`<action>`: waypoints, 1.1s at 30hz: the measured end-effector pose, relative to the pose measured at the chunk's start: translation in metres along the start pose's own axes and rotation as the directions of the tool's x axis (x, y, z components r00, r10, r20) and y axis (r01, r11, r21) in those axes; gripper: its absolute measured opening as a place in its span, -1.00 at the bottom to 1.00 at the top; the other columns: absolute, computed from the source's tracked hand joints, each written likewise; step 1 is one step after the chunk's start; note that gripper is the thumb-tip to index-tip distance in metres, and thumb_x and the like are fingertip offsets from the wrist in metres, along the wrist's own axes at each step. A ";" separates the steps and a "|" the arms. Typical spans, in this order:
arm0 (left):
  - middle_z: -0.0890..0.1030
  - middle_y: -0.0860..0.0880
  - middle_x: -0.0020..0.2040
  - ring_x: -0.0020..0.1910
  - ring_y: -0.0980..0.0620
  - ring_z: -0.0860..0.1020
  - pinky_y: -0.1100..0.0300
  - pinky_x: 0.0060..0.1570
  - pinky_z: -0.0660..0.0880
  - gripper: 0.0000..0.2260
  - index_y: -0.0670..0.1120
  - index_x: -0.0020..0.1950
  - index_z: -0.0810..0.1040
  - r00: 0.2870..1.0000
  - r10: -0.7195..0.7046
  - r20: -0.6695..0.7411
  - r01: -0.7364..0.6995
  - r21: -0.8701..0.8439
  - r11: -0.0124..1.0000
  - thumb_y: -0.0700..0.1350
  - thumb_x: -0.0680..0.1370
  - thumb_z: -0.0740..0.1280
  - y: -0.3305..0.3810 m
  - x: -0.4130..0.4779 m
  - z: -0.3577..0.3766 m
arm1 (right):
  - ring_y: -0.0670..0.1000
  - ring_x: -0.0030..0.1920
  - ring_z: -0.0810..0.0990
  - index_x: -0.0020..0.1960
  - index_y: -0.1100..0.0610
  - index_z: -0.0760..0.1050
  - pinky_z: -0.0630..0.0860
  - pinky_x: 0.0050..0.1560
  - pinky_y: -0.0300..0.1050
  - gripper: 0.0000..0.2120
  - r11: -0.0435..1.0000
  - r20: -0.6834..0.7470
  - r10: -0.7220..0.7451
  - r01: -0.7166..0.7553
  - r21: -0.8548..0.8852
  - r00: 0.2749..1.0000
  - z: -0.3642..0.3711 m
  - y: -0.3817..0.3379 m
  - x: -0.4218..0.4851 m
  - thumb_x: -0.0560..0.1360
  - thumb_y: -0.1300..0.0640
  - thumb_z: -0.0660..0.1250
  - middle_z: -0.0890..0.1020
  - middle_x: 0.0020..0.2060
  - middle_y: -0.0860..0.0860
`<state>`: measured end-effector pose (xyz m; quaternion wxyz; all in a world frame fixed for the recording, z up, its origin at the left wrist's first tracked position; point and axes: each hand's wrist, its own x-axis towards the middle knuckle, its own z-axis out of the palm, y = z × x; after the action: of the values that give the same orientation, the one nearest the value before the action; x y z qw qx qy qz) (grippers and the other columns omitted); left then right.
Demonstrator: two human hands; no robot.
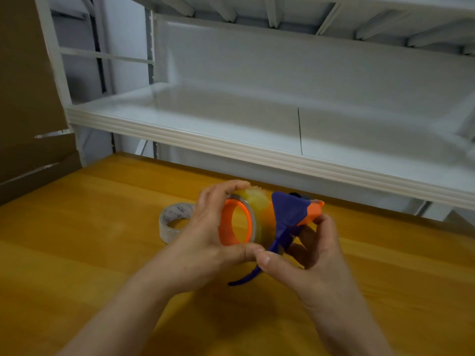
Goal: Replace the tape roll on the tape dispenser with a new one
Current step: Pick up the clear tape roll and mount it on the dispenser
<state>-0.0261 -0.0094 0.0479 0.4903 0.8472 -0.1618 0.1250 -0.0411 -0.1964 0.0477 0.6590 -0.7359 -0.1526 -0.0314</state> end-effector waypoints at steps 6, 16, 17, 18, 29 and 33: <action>0.29 0.12 0.32 0.27 0.02 0.44 -0.01 0.14 0.59 -0.38 0.44 0.35 0.18 0.998 0.018 0.055 -0.011 -0.132 0.991 0.28 0.38 0.41 0.001 0.000 0.004 | -0.13 0.11 0.62 0.21 -0.25 0.43 0.62 -0.09 -0.17 -0.30 0.995 -0.047 -0.079 0.077 -0.057 0.996 -0.003 0.000 0.000 0.27 0.27 0.62 0.66 0.08 -0.15; 0.35 0.05 0.39 0.31 -0.03 0.48 -0.04 0.14 0.61 -0.38 0.43 0.40 0.14 0.998 -0.015 0.063 0.029 -0.234 0.972 0.24 0.44 0.39 0.000 0.002 0.004 | -0.16 -0.04 0.62 0.20 -0.24 0.39 0.55 -0.17 -0.40 -0.31 0.995 -0.050 -0.085 0.083 -0.052 0.995 0.002 -0.006 -0.003 0.25 0.22 0.63 0.63 -0.02 -0.22; 0.30 0.08 0.44 0.37 0.01 0.42 -0.07 0.23 0.54 -0.32 0.45 0.42 0.08 0.999 -0.011 0.052 0.022 -0.216 0.976 0.27 0.42 0.38 0.001 0.002 0.007 | -0.12 -0.04 0.63 0.20 -0.23 0.40 0.56 -0.16 -0.37 -0.31 0.995 -0.067 -0.095 0.093 -0.045 0.993 0.002 -0.005 -0.002 0.25 0.22 0.63 0.65 -0.02 -0.17; 0.23 0.12 0.49 0.43 0.06 0.34 -0.08 0.30 0.48 -0.27 0.46 0.44 0.01 1.000 -0.009 0.027 0.014 -0.204 0.979 0.30 0.40 0.37 0.002 0.002 0.010 | -0.07 -0.02 0.64 0.19 -0.23 0.41 0.57 -0.15 -0.34 -0.32 0.994 -0.087 -0.106 0.103 -0.038 0.991 0.003 -0.004 -0.002 0.25 0.21 0.63 0.65 -0.03 -0.12; 0.45 0.26 0.27 0.30 0.22 0.40 0.12 0.28 0.42 -0.42 0.24 0.34 0.36 0.998 0.014 0.061 -0.021 0.114 0.993 0.25 0.34 0.40 0.014 -0.006 0.017 | -0.07 -0.02 0.62 0.15 -0.22 0.36 0.57 -0.12 -0.23 -0.35 0.993 -0.320 -0.118 0.112 -0.036 0.940 -0.003 0.004 0.002 0.25 0.18 0.62 0.64 -0.07 -0.14; 0.43 0.22 0.20 0.22 0.12 0.39 0.04 0.23 0.46 -0.35 0.17 0.37 0.34 0.997 -0.041 0.063 0.027 0.211 0.977 0.23 0.33 0.44 0.019 -0.005 0.033 | -0.13 -0.05 0.63 0.19 -0.15 0.35 0.60 -0.13 -0.16 -0.32 0.993 -0.288 -0.113 0.102 -0.055 0.951 0.007 0.005 -0.002 0.24 0.19 0.62 0.64 -0.06 -0.18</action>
<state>-0.0366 -0.0461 0.0449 0.3946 0.9006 -0.1495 0.1043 -0.0422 -0.1904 0.0412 0.6568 -0.7268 -0.0931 -0.1782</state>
